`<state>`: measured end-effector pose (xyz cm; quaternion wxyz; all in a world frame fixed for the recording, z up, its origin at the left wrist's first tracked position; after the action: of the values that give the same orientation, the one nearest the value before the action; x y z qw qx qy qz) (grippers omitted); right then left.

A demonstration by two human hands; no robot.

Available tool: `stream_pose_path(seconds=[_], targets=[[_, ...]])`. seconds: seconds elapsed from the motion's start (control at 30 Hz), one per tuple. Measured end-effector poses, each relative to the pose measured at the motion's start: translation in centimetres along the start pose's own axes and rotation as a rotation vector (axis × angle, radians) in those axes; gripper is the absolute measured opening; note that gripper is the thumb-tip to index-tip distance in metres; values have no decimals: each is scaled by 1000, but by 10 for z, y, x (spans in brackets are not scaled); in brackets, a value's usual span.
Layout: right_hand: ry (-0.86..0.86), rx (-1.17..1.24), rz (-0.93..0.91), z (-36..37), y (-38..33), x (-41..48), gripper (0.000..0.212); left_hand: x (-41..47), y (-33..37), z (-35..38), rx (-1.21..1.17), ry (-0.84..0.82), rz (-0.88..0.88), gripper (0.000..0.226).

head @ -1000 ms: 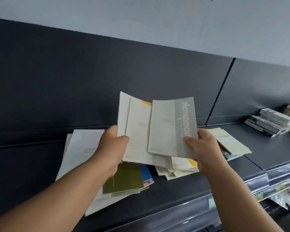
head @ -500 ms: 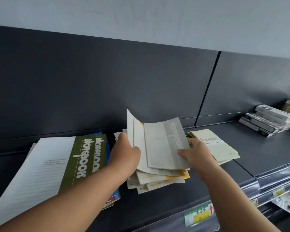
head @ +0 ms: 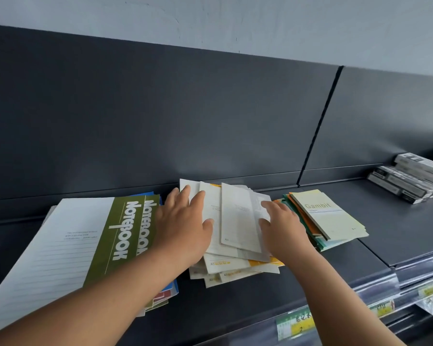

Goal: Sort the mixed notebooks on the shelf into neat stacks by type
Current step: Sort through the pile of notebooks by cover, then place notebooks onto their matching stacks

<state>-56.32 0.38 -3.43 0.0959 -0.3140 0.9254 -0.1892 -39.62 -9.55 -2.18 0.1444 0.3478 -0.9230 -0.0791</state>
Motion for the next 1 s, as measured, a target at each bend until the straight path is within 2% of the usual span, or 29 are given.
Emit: stream_pose_path(seconds=[0.3,0.47,0.67,1.0], targets=[[20,6,-255,8,-70,-23,44,-17,-36,-33,57,71,-28,59],[21,20,-463,19,-137,-51,43,-45,-80,-63,99,126,-110,60],[-3,-49,-659,53,-225,-98,46,-99,-156,-105,195,154,-276,60],[-83,-106,-779,131,-357,-203,50,-221,-309,-169,328,169,-404,60]])
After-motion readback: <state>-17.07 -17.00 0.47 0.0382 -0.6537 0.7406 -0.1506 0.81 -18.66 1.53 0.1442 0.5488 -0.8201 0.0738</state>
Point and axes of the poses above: each hand's wrist, its own x-axis towards the middle knuckle, its own z-axis out of the palm, y = z × x, the point moved 7 cm from there along x, towards the middle knuckle, and after that the axes turned 12 degrees about z, right-handed, at the moved point
